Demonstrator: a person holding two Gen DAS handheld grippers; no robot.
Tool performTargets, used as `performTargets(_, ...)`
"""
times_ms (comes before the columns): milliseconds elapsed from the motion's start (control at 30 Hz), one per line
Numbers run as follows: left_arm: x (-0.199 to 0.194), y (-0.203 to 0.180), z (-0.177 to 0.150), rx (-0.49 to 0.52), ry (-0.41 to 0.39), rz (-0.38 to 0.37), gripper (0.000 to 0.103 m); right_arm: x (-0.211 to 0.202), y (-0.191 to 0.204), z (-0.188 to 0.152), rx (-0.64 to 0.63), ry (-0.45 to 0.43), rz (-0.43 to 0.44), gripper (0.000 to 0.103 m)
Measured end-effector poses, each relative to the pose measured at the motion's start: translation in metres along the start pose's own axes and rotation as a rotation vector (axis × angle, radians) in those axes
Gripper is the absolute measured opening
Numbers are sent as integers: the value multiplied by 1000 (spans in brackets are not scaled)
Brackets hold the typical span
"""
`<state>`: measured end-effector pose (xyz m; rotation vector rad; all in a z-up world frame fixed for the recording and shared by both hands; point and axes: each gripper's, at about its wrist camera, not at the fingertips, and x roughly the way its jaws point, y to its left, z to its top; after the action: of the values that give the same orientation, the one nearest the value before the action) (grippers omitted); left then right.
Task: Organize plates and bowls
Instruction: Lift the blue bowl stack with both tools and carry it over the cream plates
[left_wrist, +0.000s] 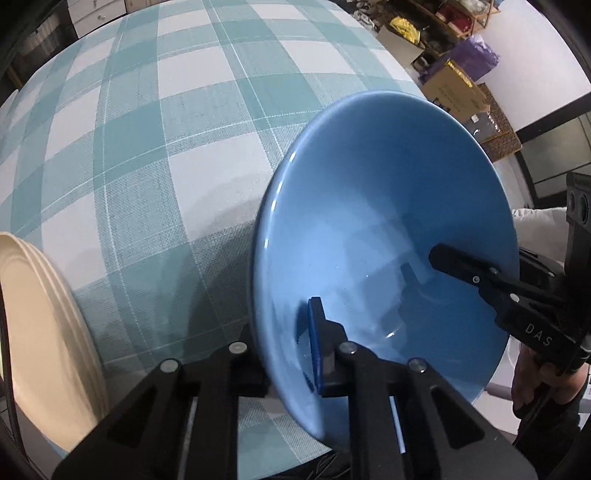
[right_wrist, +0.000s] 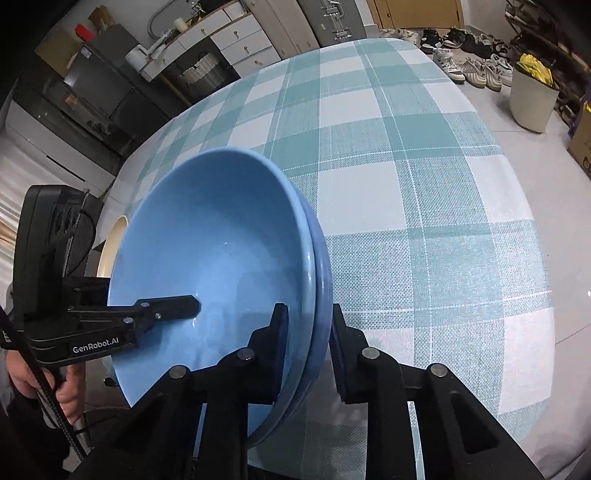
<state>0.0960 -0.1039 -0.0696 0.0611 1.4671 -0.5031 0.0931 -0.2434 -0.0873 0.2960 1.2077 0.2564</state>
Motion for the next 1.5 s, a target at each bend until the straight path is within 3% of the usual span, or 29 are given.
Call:
performTargets(167,-5,4,2,-18,51,-24,13,3,-7,5,55,46,22,17)
performTargets(400,-9,17,-2,-61,73,-59,13,-2,0,12,38,64,3,16)
performTargets(833,-17,25,3,-61,130,-9,13,11,8,30,40,189,7,11)
performTargets(1500,-37,53,-4,-146,174,-70,13,18,41,69,18,286,-35,9)
